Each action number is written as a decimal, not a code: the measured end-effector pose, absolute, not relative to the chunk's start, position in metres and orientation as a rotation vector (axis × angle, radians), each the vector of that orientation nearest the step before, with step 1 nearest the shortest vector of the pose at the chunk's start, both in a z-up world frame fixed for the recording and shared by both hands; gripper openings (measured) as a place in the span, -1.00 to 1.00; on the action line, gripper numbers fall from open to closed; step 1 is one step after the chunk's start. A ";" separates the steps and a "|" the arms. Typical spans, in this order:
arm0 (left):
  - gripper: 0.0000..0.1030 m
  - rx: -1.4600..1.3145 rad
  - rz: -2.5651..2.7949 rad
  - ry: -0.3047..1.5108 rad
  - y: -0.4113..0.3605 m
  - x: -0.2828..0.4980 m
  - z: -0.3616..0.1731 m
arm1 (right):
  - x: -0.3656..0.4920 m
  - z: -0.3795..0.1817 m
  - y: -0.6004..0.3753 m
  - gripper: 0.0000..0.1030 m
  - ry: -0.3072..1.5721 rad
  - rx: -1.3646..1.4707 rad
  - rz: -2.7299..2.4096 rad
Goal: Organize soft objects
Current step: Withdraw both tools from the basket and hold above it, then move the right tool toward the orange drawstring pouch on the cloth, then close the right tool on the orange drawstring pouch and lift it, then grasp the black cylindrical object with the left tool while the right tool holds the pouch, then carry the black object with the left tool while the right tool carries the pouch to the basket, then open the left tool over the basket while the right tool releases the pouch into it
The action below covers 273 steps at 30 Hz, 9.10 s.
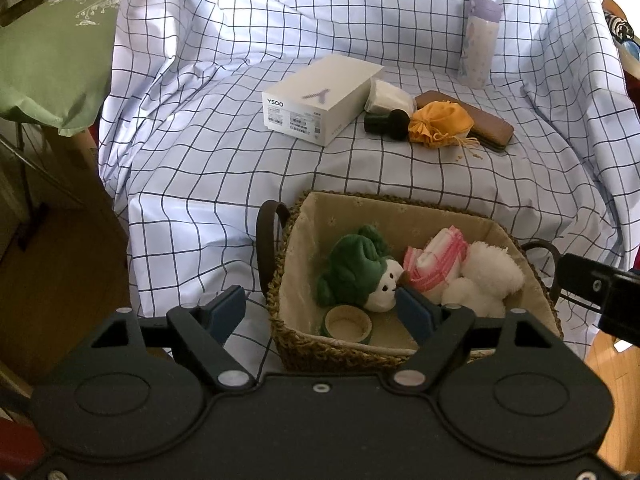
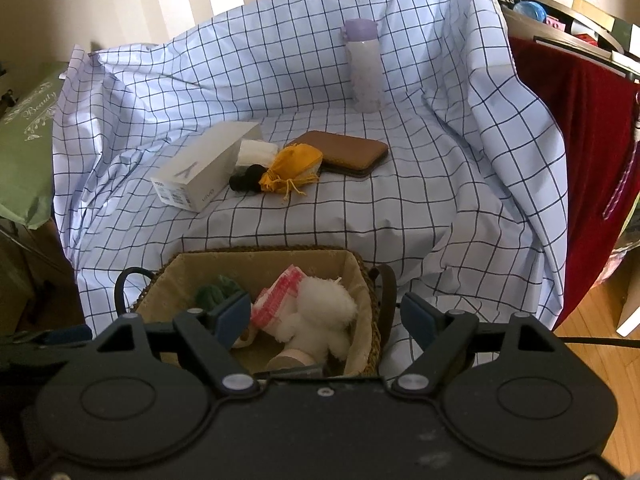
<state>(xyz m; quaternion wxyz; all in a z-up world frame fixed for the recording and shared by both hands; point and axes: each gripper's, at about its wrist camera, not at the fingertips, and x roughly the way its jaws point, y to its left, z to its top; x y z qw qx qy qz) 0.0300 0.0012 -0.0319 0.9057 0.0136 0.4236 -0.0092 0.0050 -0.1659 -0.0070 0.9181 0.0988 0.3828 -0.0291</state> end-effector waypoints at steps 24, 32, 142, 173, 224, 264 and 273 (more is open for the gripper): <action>0.54 0.032 -0.013 0.885 0.002 0.030 -0.034 | 0.006 -0.012 -0.167 0.67 0.810 0.224 -0.066; 0.74 0.042 -0.003 0.873 0.001 0.029 -0.032 | 0.007 -0.012 -0.166 0.69 0.813 0.219 -0.061; 0.83 0.111 -0.137 0.950 -0.038 0.213 -0.038 | 0.225 -0.038 -0.186 0.34 0.768 0.072 -0.044; 0.16 0.090 -0.150 0.966 -0.071 0.278 -0.071 | 0.208 -0.046 -0.214 0.35 0.772 0.170 -0.034; 0.06 -0.048 -0.122 0.941 -0.005 0.053 -0.021 | -0.004 0.032 -0.177 0.35 0.639 0.296 0.070; 0.39 -0.006 -0.020 0.925 0.002 0.032 -0.031 | 0.015 0.013 -0.139 0.50 0.693 0.161 0.076; 0.39 -0.011 -0.023 0.928 0.003 0.030 -0.033 | 0.011 0.013 -0.142 0.50 0.701 0.159 0.045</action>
